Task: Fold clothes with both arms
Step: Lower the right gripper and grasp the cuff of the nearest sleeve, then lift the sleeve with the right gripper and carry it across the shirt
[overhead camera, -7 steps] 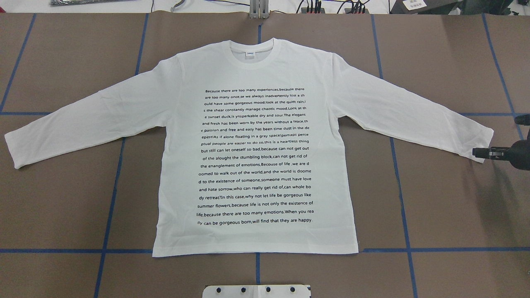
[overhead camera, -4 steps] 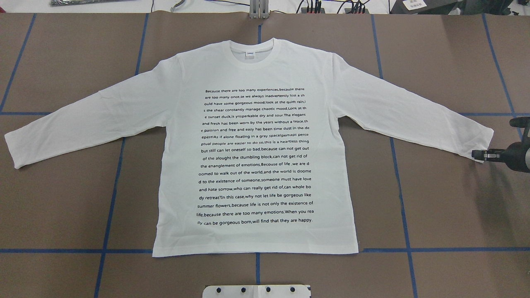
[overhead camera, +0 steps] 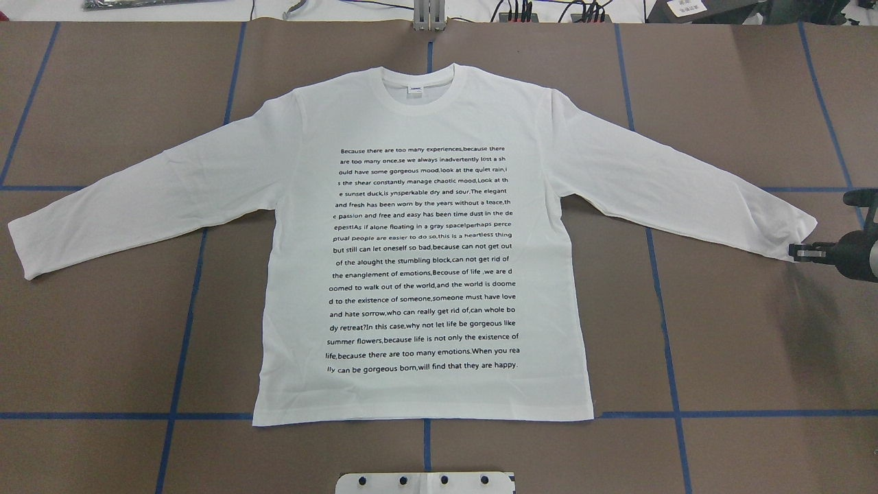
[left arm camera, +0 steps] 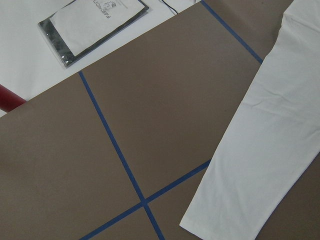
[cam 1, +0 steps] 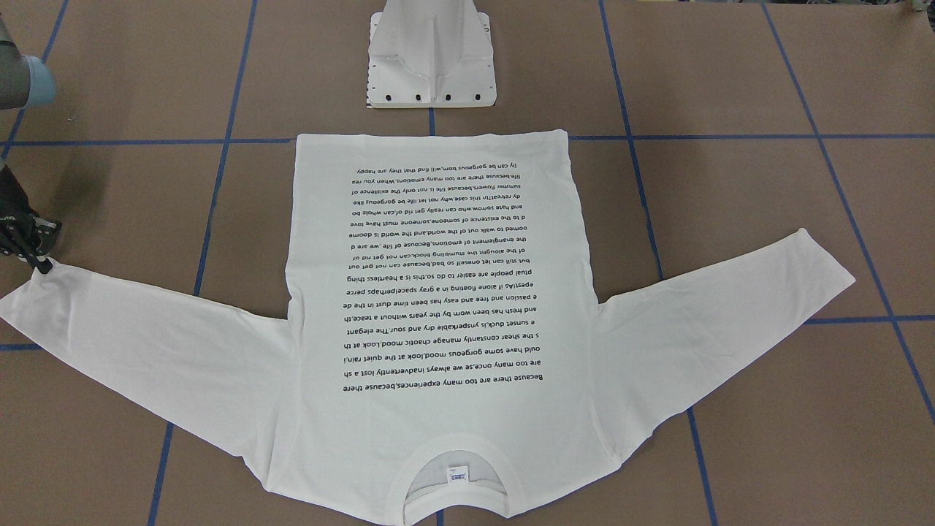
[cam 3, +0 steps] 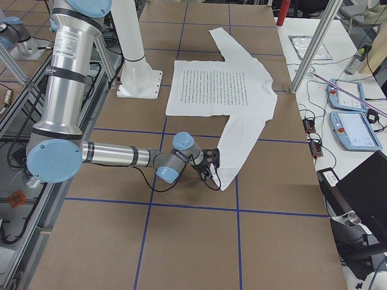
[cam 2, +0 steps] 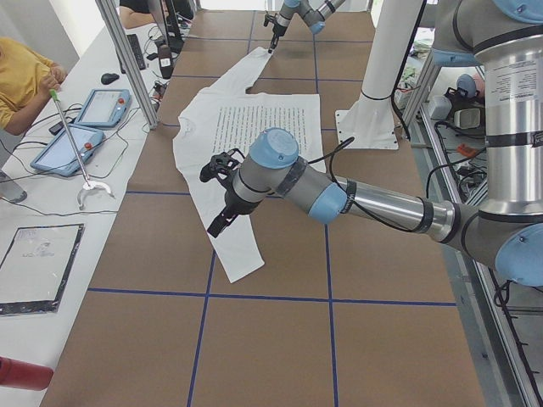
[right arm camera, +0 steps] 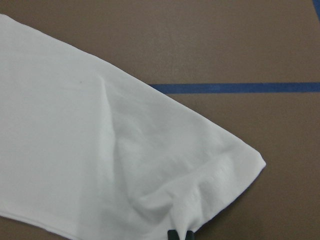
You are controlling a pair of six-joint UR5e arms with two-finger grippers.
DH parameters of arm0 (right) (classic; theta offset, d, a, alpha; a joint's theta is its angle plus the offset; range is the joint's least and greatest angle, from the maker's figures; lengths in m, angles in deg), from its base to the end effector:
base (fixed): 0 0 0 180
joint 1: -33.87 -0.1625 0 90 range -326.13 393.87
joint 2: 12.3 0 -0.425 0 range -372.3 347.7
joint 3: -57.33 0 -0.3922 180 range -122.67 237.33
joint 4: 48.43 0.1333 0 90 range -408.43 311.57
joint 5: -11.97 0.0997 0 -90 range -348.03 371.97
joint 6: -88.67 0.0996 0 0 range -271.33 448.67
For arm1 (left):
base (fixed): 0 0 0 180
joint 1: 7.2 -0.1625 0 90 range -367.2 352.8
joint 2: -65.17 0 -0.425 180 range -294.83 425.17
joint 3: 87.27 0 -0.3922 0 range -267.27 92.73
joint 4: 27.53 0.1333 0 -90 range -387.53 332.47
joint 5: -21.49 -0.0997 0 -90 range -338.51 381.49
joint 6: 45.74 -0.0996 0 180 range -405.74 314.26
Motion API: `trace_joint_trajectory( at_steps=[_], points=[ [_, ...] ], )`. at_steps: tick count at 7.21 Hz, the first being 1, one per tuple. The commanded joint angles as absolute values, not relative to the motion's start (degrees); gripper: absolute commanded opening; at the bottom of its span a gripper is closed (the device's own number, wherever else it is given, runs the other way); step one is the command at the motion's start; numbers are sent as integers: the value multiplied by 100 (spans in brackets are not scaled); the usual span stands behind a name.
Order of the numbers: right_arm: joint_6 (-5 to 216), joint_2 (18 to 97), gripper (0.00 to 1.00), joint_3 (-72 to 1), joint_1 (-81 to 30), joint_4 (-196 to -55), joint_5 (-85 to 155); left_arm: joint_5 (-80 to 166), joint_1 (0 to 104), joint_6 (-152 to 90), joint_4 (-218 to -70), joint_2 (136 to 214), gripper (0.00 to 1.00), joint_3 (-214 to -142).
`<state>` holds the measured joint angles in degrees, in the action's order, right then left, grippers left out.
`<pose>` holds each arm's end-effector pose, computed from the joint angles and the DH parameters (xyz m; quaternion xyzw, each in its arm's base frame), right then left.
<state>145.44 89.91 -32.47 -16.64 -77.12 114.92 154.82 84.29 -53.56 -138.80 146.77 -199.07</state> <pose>-0.1890 -0.4038 0.6509 0.1980 -0.3748 0.0897 0.9013 -0.0764 -0.4408 0.4949 0.3046 0.3288 0.1588 0.8797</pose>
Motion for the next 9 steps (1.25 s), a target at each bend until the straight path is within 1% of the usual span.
trace_joint_trajectory(
  at_steps=[1, 2, 3, 4, 5, 6, 7, 9],
  points=[
    [14492, 8974, 0, -3817, -1947, -7770, 11489, 15482, 8429, -5365, -13880, 14674, 100, -19907],
    [14492, 8687, 0, -4134, -1991, -7770, 11445, 15482, 8429, -5356, -13880, 14674, 100, -19898],
    [14509, 8188, 0, -4172, -1992, -7770, 11445, 15482, 8429, -5356, -13880, 14682, 100, -19889],
    [14561, 7408, 0, -4094, -1966, -7787, 11453, 15473, 8429, -5356, -13880, 14674, 100, -19889],
    [14614, 6913, 0, -4084, -1818, -8066, 11445, 15473, 8429, -5356, -13880, 14682, 100, -19846],
    [14919, 6212, 0, -4067, -1677, -8538, 11227, 15473, 8420, -5356, -13880, 14682, 100, -19845],
    [15114, 5500, 0, -4058, -1301, -9344, 10677, 15473, 8420, -5356, -13880, 14682, 100, -19845],
    [15490, 4198, 0, -3866, -492, -10875, 9061, 15473, 8429, -5347, -13889, 14682, 100, -19828]
  ],
)
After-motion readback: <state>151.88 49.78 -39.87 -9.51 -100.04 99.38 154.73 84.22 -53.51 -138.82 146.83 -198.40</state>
